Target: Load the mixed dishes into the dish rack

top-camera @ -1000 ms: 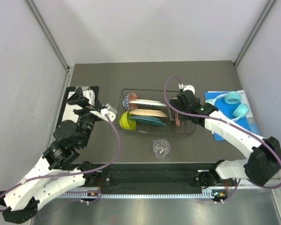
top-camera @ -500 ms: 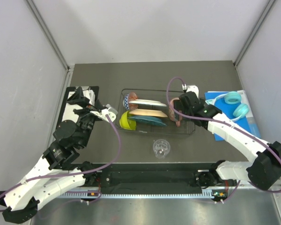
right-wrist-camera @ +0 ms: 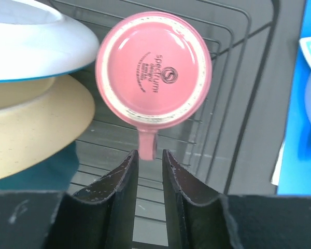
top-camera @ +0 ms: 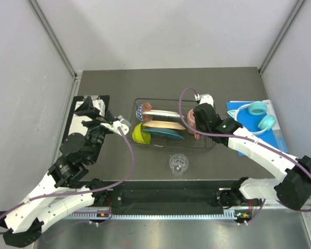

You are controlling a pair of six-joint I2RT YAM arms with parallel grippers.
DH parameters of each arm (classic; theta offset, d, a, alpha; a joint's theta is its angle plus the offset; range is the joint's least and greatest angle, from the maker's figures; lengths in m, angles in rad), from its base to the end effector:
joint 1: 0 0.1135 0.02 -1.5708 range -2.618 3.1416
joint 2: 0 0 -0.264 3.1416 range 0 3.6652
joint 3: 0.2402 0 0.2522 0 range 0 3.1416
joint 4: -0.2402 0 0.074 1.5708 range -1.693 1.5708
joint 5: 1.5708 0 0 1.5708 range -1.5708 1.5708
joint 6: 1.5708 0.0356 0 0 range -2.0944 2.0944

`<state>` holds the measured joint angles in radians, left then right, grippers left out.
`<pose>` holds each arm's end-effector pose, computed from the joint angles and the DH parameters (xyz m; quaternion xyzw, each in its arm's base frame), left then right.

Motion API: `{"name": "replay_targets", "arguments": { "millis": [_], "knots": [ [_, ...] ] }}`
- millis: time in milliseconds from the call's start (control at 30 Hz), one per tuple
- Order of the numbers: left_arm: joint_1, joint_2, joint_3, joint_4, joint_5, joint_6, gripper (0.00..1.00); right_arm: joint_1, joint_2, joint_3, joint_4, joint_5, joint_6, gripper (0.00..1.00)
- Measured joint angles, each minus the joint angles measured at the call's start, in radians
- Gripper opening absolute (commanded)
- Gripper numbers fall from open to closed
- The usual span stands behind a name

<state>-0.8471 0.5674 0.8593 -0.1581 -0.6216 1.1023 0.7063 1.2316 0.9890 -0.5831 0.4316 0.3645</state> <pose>0.0928 -0.0737 0.3971 0.3894 0.5424 0.2909 0.6853 0.2048 0.1551 0.2837 -0.0779 0.9098 0.0099 0.4075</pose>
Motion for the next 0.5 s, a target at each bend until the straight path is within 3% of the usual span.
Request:
{"name": "replay_targets", "arguments": {
  "millis": [167, 267, 500],
  "knots": [
    [0.0, 0.0, -0.003, 0.001, 0.0, 0.001, 0.99, 0.001, -0.006, -0.034, 0.043, -0.051, 0.03, 0.13],
    [0.0, 0.0, -0.003, 0.001, 0.0, 0.004, 0.99, 0.001, -0.004, -0.072, 0.067, -0.1, 0.049, 0.0],
    [0.0, 0.0, -0.003, 0.002, 0.0, 0.012, 0.99, 0.002, 0.068, -0.085, 0.112, -0.174, 0.067, 0.0]
  ]
}}
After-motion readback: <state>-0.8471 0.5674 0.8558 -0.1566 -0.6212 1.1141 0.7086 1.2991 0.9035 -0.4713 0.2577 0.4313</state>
